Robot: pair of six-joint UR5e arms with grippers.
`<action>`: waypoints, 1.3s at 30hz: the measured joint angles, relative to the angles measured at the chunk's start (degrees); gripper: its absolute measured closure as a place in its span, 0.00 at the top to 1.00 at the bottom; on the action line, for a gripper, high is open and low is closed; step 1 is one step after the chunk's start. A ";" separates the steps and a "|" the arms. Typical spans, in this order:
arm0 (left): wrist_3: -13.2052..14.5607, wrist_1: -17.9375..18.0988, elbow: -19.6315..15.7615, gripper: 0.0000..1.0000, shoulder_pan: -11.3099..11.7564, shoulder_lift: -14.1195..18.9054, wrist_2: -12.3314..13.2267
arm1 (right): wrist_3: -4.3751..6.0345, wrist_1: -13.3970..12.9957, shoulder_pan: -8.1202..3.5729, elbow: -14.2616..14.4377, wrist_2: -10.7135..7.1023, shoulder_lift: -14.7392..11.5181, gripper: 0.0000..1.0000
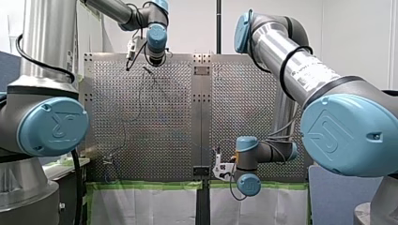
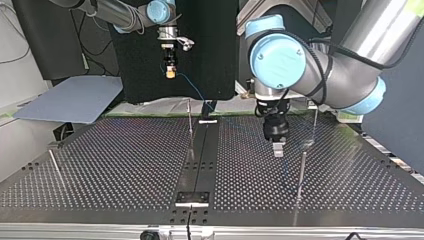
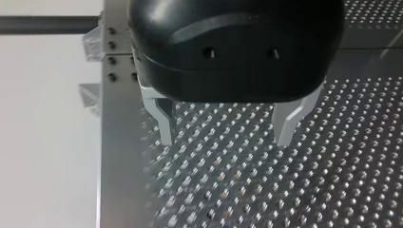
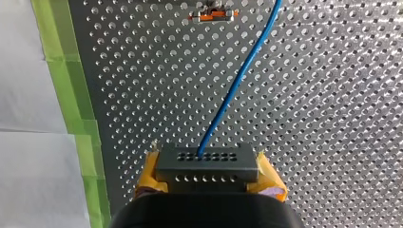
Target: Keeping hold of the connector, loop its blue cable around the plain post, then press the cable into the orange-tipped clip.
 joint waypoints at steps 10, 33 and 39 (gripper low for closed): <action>5.81 2.54 0.13 1.00 -4.93 -3.23 -5.74 | 0.00 -0.15 0.01 -0.01 -0.25 -0.01 0.00; 8.95 4.15 4.21 1.00 -2.27 -11.65 -6.40 | 0.00 -0.21 0.20 -0.16 -0.27 0.01 0.00; 9.12 4.31 5.65 1.00 -1.24 -14.66 -6.28 | 0.01 -0.46 0.25 -0.17 -0.27 0.00 0.00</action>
